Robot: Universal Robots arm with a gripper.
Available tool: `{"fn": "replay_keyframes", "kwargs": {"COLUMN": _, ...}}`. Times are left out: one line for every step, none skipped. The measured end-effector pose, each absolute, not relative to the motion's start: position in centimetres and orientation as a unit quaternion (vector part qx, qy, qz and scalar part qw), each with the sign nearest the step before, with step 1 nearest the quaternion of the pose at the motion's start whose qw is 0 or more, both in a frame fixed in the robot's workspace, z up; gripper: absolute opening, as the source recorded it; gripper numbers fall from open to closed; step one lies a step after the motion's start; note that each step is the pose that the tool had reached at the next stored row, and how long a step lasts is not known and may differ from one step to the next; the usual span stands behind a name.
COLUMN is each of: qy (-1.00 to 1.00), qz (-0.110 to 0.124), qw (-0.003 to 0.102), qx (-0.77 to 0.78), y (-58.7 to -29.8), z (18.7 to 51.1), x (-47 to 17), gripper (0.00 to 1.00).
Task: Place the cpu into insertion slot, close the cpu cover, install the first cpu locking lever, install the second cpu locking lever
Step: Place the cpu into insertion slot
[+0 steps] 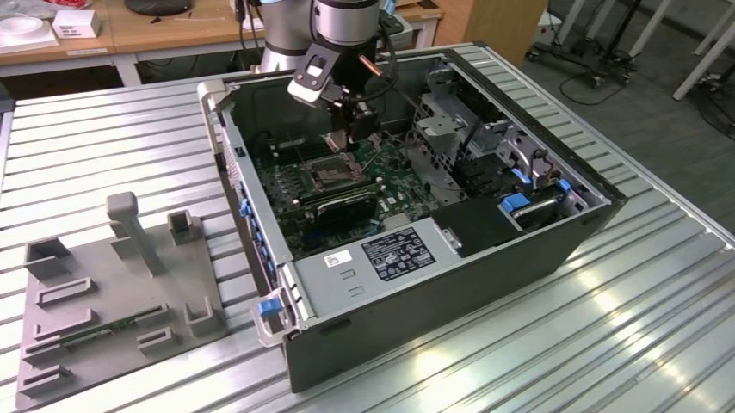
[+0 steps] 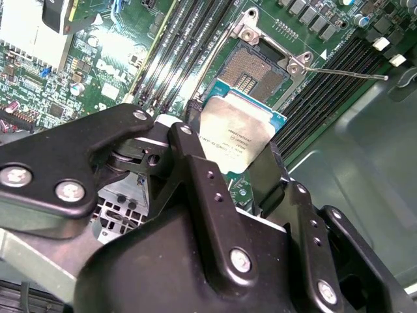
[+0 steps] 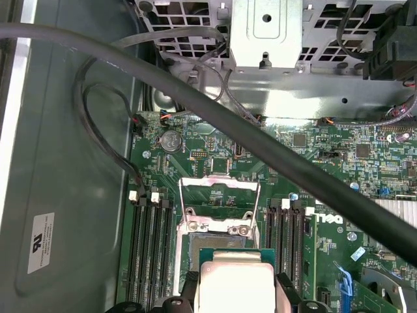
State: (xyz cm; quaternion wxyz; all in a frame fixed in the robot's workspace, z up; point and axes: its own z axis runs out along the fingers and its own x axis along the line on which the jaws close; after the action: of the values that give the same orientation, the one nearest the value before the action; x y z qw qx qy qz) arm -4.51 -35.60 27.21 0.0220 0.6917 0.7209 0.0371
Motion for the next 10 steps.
{"fn": "replay_keyframes", "kwargs": {"qy": 0.721, "qz": 0.037, "qw": 0.022, "qx": 0.692, "y": -35.6, "z": 27.21, "x": -4.51, "gripper": 0.54}}
{"fn": "replay_keyframes", "kwargs": {"qy": 0.721, "qz": 0.037, "qw": 0.022, "qx": 0.692, "y": -35.6, "z": 27.21, "x": -4.51, "gripper": 0.54}}
{"fn": "replay_keyframes", "kwargs": {"qy": 0.721, "qz": 0.037, "qw": 0.022, "qx": 0.692, "y": -35.6, "z": 27.21, "x": -4.51, "gripper": 0.54}}
{"fn": "replay_keyframes", "kwargs": {"qy": 0.721, "qz": 0.037, "qw": 0.022, "qx": 0.692, "y": -35.6, "z": 27.2, "x": -4.51, "gripper": 0.54}}
{"fn": "replay_keyframes", "kwargs": {"qy": 0.721, "qz": 0.037, "qw": 0.022, "qx": 0.692, "y": -35.6, "z": 27.17, "x": -4.51, "gripper": 0.54}}
{"fn": "replay_keyframes", "kwargs": {"qy": 0.721, "qz": 0.037, "qw": 0.022, "qx": 0.692, "y": -35.59, "z": 27.1, "x": -4.51, "gripper": 0.54}}
{"fn": "replay_keyframes", "kwargs": {"qy": 0.721, "qz": 0.037, "qw": 0.022, "qx": 0.692, "y": -35.6, "z": 27.03, "x": -4.51, "gripper": 0.54}}
{"fn": "replay_keyframes", "kwargs": {"qy": 0.721, "qz": 0.037, "qw": 0.022, "qx": 0.692, "y": -35.6, "z": 26.94, "x": -4.51, "gripper": 0.54}}
{"fn": "replay_keyframes", "kwargs": {"qy": 0.721, "qz": 0.037, "qw": 0.022, "qx": 0.692, "y": -35.6, "z": 26.82, "x": -4.51, "gripper": 0.54}}
{"fn": "replay_keyframes", "kwargs": {"qy": 0.721, "qz": 0.037, "qw": 0.022, "qx": 0.692, "y": -35.6, "z": 26.7, "x": -4.51, "gripper": 0.54}}
